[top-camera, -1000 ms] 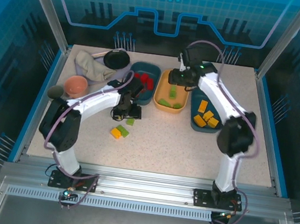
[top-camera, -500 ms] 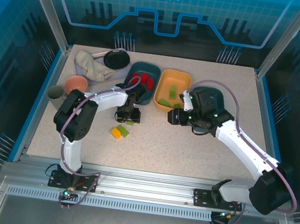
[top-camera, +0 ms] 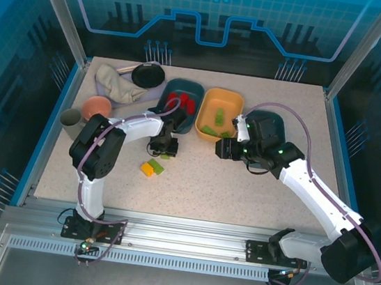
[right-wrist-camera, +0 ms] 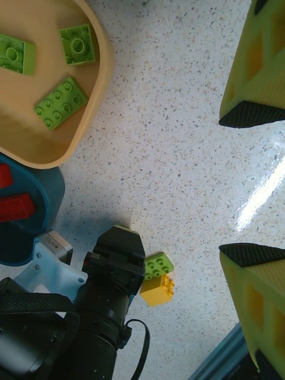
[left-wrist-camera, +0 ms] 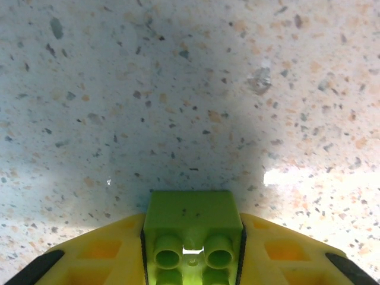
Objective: Sort the legos into containers by color
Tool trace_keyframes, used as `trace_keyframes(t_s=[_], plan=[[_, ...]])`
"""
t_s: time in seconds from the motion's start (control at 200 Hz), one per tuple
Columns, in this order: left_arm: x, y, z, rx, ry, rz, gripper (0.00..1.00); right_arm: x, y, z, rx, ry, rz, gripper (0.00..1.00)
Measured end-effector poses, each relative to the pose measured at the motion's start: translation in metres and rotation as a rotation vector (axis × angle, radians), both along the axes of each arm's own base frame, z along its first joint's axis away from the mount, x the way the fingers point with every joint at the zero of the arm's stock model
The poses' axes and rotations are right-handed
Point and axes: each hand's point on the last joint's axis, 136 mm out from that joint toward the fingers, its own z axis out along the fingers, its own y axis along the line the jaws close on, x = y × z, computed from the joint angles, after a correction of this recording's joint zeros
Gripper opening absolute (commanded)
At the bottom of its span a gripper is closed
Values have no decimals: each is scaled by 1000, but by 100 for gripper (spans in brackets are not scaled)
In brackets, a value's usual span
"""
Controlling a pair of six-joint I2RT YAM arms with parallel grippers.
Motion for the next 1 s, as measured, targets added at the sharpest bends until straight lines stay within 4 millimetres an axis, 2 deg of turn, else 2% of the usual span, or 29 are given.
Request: trace_keyframes(t_s=[0.095,0.165,0.375,0.43,0.49,0.595,0.775,0.9,1.0], plan=[[-4,-6,13,-5,-8,-4,32,4,-2,3,21,0,-18,56],[0,-18,33,-23,-37,-14,32,14,-7,9,58,-10,-57,57],[53,-78,121,-161,-250,-47,32,56,-29,24,210,-38,-216,57],[68,-92,138,-190,-294,-52,32,65,-31,22,233,-24,-241,57],[87,-104,147,-210,-326,-53,32,75,-32,19,246,-5,-264,57],[116,-123,145,-225,-351,-53,32,93,-37,15,279,29,-307,57],[160,-145,110,-199,-367,-42,32,116,-48,16,345,56,-372,58],[175,-148,86,-170,-368,-33,33,122,-52,15,371,76,-401,58],[179,-145,70,-145,-355,-24,34,122,-51,16,384,88,-404,58]])
